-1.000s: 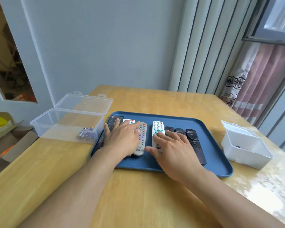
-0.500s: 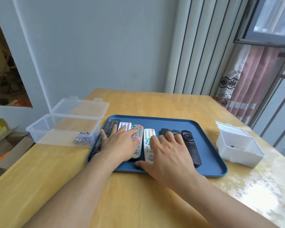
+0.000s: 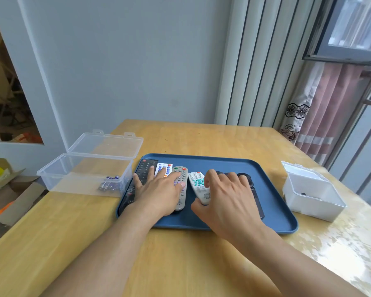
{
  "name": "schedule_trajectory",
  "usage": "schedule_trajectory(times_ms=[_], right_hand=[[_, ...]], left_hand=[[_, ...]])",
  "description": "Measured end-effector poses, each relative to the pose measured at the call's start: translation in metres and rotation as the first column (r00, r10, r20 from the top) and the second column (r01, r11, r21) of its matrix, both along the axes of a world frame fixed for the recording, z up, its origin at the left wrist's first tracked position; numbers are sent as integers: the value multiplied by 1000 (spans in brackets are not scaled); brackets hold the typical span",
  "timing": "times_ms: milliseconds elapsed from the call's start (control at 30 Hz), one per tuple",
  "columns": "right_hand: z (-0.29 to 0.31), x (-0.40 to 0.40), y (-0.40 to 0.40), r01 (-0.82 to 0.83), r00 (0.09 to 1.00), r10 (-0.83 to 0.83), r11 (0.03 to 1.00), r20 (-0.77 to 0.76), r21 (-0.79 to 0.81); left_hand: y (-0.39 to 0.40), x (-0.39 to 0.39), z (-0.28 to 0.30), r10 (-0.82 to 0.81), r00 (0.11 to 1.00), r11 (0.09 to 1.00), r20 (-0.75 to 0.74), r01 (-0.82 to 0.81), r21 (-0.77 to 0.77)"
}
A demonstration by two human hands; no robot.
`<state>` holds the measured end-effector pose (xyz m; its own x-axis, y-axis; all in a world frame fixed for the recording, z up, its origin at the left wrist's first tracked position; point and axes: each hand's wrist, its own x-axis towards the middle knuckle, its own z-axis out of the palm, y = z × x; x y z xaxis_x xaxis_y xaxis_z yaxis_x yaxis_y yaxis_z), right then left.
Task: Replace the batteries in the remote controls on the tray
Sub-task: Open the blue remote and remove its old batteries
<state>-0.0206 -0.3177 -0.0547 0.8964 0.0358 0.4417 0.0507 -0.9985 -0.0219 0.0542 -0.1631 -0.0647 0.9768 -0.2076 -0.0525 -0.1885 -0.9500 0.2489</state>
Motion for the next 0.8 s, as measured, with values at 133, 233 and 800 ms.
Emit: schedule_trajectory(times_ms=[133, 233, 800], right_hand=[[-1, 2, -4, 41, 999, -41, 999, 21, 31], [1, 6, -10, 88, 994, -93, 991, 49, 100], [10, -10, -20, -139, 987, 150, 580, 62, 803]], left_hand=[[0, 1, -1, 8, 1000, 1000, 25, -8, -13], [-1, -3, 1, 30, 994, 999, 109, -26, -35], [-41, -38, 29, -74, 997, 32, 21, 23, -999]])
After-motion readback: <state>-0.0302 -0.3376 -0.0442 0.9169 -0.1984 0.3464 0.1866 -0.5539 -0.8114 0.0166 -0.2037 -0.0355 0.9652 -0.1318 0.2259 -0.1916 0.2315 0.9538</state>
